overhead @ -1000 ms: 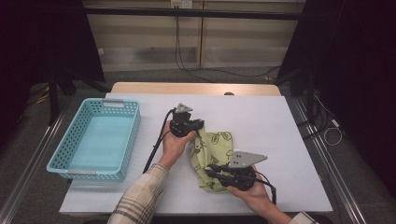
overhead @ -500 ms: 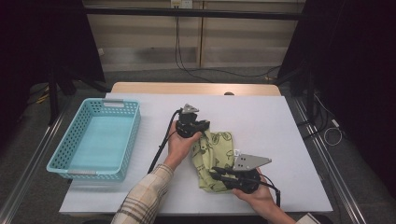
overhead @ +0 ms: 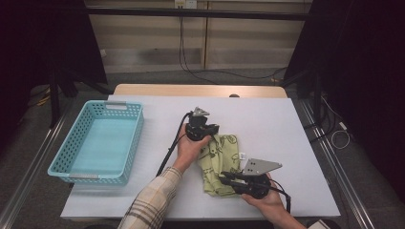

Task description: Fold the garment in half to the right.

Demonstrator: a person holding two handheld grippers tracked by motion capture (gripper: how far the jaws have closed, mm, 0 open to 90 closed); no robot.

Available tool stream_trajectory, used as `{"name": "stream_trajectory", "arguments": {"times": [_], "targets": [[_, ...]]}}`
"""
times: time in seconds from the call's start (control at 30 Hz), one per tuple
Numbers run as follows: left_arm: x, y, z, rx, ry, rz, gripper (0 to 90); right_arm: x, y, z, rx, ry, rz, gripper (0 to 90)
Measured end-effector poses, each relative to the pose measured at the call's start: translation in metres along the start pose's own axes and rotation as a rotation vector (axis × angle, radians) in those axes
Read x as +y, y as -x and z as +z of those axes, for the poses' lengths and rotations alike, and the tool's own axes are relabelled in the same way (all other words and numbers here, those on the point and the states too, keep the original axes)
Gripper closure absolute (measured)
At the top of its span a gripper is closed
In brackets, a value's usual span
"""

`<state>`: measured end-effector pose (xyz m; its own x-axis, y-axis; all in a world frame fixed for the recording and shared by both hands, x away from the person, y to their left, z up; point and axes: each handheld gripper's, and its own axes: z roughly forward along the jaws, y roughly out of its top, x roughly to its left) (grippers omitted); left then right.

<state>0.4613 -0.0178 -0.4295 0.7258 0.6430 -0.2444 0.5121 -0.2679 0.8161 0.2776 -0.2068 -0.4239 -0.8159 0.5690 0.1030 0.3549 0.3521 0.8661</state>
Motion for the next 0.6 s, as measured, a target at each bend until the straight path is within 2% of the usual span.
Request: {"name": "stream_trajectory", "arguments": {"times": [0.13, 0.2, 0.3, 0.6], "targets": [[-0.002, 0.000, 0.004, -0.003, -0.008, 0.003, 83.3, -0.002, 0.002, -0.001, -0.012, -0.008, -0.008, 78.5], [-0.003, 0.000, 0.007, -0.002, -0.008, 0.004, 83.3, -0.002, 0.002, -0.001, -0.009, -0.006, 0.003, 78.5], [-0.004, 0.003, 0.011, 0.005, -0.023, 0.030, 83.3, -0.004, 0.002, -0.001, -0.015, -0.012, 0.002, 78.4], [-0.006, 0.011, 0.023, 0.007, -0.043, 0.034, 83.1, -0.010, 0.004, -0.003, -0.035, -0.031, 0.007, 78.1]]}}
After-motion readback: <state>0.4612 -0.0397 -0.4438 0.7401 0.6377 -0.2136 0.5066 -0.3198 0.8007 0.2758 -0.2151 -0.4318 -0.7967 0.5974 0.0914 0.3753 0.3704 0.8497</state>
